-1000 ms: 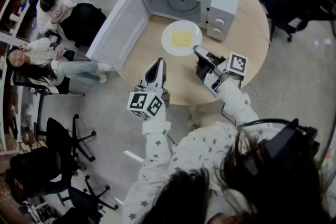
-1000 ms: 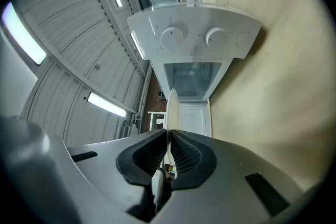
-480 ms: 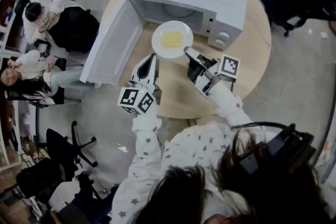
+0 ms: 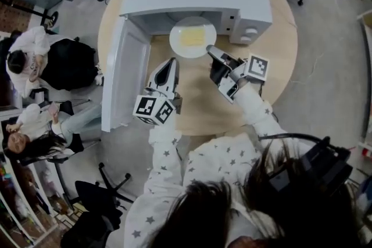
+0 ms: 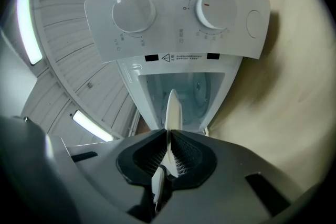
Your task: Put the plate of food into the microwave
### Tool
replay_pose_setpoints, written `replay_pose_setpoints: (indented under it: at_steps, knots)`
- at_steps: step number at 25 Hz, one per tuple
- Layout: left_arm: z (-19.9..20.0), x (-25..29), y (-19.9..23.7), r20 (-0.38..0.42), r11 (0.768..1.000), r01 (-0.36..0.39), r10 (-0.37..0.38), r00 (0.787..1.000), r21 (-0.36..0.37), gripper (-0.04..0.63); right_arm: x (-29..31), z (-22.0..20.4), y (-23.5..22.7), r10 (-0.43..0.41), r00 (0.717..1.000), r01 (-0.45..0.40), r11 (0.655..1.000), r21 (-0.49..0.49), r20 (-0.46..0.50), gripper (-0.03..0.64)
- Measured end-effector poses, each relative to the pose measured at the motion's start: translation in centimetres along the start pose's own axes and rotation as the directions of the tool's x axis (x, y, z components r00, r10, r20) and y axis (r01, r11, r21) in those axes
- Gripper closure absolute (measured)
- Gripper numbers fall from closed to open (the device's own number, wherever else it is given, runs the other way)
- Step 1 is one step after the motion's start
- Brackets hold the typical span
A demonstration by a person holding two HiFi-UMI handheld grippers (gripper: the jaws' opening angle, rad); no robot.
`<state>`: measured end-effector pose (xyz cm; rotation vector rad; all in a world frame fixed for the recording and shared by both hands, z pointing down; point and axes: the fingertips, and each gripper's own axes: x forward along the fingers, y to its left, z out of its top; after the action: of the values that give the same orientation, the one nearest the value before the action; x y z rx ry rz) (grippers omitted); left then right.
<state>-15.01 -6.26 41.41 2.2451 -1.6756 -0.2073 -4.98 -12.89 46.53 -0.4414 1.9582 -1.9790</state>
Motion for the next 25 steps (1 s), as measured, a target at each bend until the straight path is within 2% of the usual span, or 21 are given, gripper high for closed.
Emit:
replay_pose_setpoints:
  at_steps: [5, 9, 14, 25]
  knots:
    - [-0.2, 1.2, 1.7, -0.042, 0.995, 0.102, -0.102, 0.994, -0.003, 0.594, 1.7, 0.9, -1.6, -0.026, 0.991, 0.025, 1.0, 0.003, 0.133, 0.6]
    - [-0.1, 3.3, 4.1, -0.073, 0.988, 0.15, -0.151, 0.986, -0.019, 0.594, 5.0, 2.2, -3.0, -0.067, 0.975, 0.062, 0.998, 0.03, 0.212, 0.6]
    - [-0.9, 5.4, 5.0, -0.08, 0.987, 0.155, -0.158, 0.984, -0.048, 0.594, 6.9, 3.1, -4.2, -0.096, 0.968, 0.084, 0.995, 0.057, 0.234, 0.6]
    - [-2.1, 6.5, 4.8, -0.108, 0.986, 0.154, -0.16, 0.981, -0.063, 0.594, 6.6, 3.4, -5.6, -0.13, 0.953, 0.108, 0.99, 0.096, 0.274, 0.6]
